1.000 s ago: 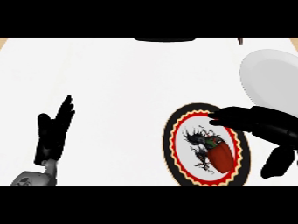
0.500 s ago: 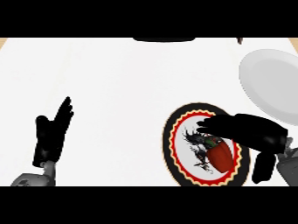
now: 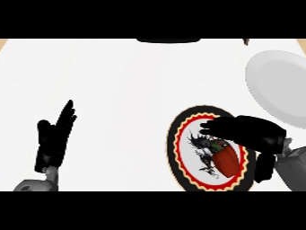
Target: Pick the bell pepper from the plate and place it in the plate
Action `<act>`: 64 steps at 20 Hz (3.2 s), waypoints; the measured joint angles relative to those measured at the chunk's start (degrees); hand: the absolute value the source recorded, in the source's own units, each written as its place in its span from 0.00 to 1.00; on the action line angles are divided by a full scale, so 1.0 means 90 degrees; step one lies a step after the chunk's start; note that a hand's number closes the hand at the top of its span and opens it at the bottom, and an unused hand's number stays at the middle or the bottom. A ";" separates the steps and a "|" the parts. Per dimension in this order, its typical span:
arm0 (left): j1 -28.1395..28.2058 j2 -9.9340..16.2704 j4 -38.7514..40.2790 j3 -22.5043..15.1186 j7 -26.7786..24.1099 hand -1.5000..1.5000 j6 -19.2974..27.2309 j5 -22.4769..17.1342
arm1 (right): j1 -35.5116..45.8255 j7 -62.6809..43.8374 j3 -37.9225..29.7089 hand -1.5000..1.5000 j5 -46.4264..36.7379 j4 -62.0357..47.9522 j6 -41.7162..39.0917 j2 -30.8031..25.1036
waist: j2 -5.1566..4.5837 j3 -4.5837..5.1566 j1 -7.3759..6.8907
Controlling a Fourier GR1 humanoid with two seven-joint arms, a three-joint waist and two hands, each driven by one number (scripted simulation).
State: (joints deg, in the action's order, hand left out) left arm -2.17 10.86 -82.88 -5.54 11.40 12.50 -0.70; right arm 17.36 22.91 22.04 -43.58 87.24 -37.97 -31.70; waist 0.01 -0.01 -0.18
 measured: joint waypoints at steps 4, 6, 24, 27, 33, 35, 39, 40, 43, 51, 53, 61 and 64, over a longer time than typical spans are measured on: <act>0.0002 -0.0028 -0.0066 0.0120 0.0090 0.50 -0.0108 0.0054 | -0.0092 0.0039 -0.0083 0.00 -0.0257 -0.0077 0.0011 0.0210 | 0.0000 0.0000 0.0002; 0.0020 -0.0099 0.0051 0.0150 -0.0038 0.50 -0.0125 0.0107 | -0.0086 0.0014 -0.0128 0.00 -0.0328 -0.0078 -0.0047 0.0274 | 0.0001 0.0000 0.0005; 0.0157 -0.0339 -0.0251 0.0256 0.0145 0.50 -0.0296 0.0408 | -0.0073 0.1033 -0.0120 1.00 -0.1430 -0.0786 0.1105 0.0839 | 0.0011 0.0013 0.0004; 0.0132 -0.0332 -0.0229 0.0284 0.0138 0.50 -0.0303 0.0430 | 0.0014 0.0739 -0.0572 1.00 -0.1373 -0.0929 0.1344 0.1019 | 0.0004 0.0006 0.0006; 0.0106 -0.0354 -0.0155 0.0301 0.0070 0.50 -0.0279 0.0455 | 0.0485 -0.1253 -0.2051 1.00 -0.1261 -0.1523 0.1964 0.1665 | -0.0026 0.0001 -0.0008; 0.0092 -0.0320 -0.0159 0.0326 0.0070 0.50 -0.0325 0.0428 | 0.0733 -0.1734 -0.2451 1.00 -0.1299 -0.1650 0.2329 0.1757 | -0.0026 0.0000 -0.0027; 0.0075 -0.0332 -0.0073 0.0362 0.0022 0.50 -0.0347 0.0420 | 0.1089 -0.2307 -0.2902 1.00 -0.1309 -0.1491 0.2800 0.1866 | -0.0008 -0.0001 -0.0003; 0.0075 -0.0330 -0.0065 0.0385 -0.0002 0.50 -0.0350 0.0410 | 0.1166 -0.2421 -0.3003 1.00 -0.1292 -0.1399 0.2895 0.1884 | -0.0004 0.0000 0.0002; -0.0047 -0.0393 0.0000 0.0371 0.0107 0.50 -0.0299 0.0437 | 0.1383 -0.2707 -0.3355 1.00 -0.1272 -0.1093 0.3370 0.1908 | 0.0004 0.0000 0.0038; -0.0024 -0.0406 -0.0062 0.0396 0.0107 0.50 -0.0307 0.0492 | 0.1756 -0.3409 -0.4180 1.00 -0.1216 -0.0932 0.3891 0.1534 | 0.0004 0.0002 0.0010; -0.0008 -0.0453 -0.0096 0.0363 0.0139 0.50 -0.0290 0.0530 | 0.1815 -0.3458 -0.4345 1.00 -0.1172 -0.1140 0.3971 0.1393 | 0.0000 0.0002 0.0002; -0.0108 -0.0390 -0.0158 0.0473 0.0283 0.50 -0.0440 0.0494 | 0.2347 -0.2849 -0.4904 1.00 -0.0956 -0.3089 0.4490 0.0628 | -0.0024 -0.0001 -0.0055; -0.0007 -0.0443 -0.0211 0.0418 0.0223 0.50 -0.0448 0.0532 | 0.2634 -0.2580 -0.4983 1.00 -0.1032 -0.4055 0.4782 0.0371 | -0.0036 -0.0002 -0.0097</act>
State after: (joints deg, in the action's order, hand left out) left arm -2.24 6.87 -84.78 -1.77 13.41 8.46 4.09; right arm 41.07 -0.32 -22.80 -52.86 50.74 5.07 -28.36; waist -0.31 -0.03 -1.05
